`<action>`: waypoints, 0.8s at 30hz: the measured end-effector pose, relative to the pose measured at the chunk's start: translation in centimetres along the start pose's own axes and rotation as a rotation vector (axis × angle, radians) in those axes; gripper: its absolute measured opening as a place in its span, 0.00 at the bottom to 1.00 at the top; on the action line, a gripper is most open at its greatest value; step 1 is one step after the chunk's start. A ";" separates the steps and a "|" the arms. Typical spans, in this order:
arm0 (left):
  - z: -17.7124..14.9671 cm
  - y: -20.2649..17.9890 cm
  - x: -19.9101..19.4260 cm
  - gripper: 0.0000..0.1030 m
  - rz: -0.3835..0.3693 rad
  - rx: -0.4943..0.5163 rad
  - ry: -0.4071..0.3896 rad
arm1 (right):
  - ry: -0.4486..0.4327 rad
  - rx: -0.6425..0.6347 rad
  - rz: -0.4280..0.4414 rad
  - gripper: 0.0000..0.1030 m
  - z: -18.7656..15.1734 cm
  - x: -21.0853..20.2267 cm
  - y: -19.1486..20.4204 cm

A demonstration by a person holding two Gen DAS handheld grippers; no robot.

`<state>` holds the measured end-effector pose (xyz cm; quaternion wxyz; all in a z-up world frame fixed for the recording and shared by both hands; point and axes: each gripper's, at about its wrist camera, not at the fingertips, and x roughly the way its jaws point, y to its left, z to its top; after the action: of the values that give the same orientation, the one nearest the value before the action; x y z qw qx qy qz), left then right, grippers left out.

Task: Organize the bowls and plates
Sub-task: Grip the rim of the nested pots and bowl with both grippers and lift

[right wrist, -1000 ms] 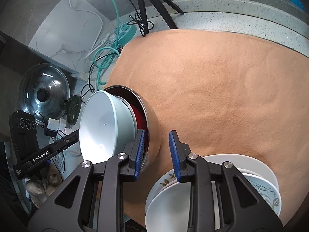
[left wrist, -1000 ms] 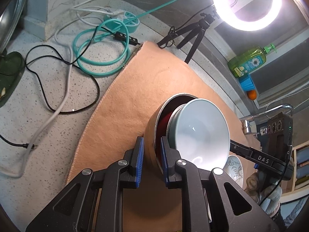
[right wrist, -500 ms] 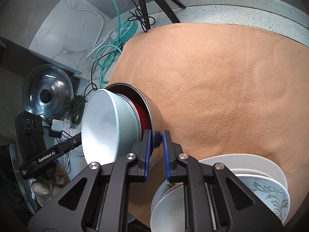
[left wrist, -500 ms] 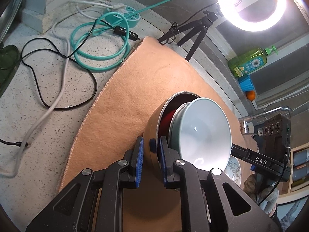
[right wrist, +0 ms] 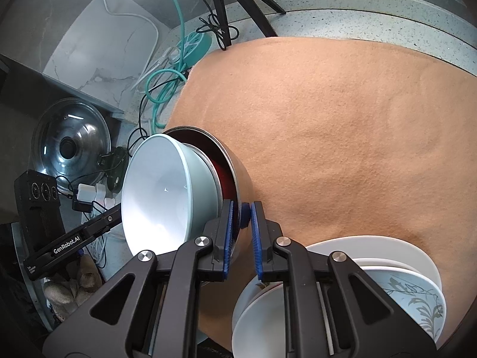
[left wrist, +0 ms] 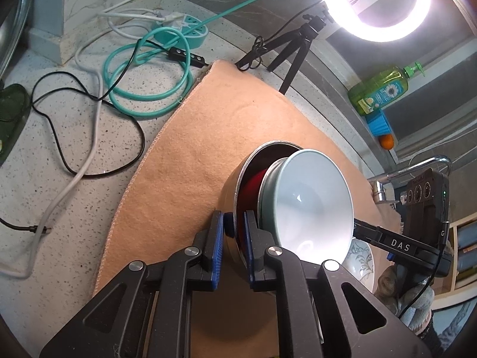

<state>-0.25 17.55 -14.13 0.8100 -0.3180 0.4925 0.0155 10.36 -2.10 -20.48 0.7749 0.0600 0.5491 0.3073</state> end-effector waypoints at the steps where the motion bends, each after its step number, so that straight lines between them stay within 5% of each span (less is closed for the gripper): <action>1: 0.0 -0.1 -0.1 0.10 0.000 0.000 -0.001 | -0.001 0.000 0.001 0.12 0.0 -0.1 0.0; 24: -1.1 -6.9 -2.5 0.10 -0.079 0.136 -0.034 | -0.124 0.035 -0.004 0.12 -3.0 -9.3 -2.2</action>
<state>-0.09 12.26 -8.99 0.8379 -0.2812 0.4657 -0.0445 6.70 -9.58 -15.02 0.8069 0.0911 0.5055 0.2917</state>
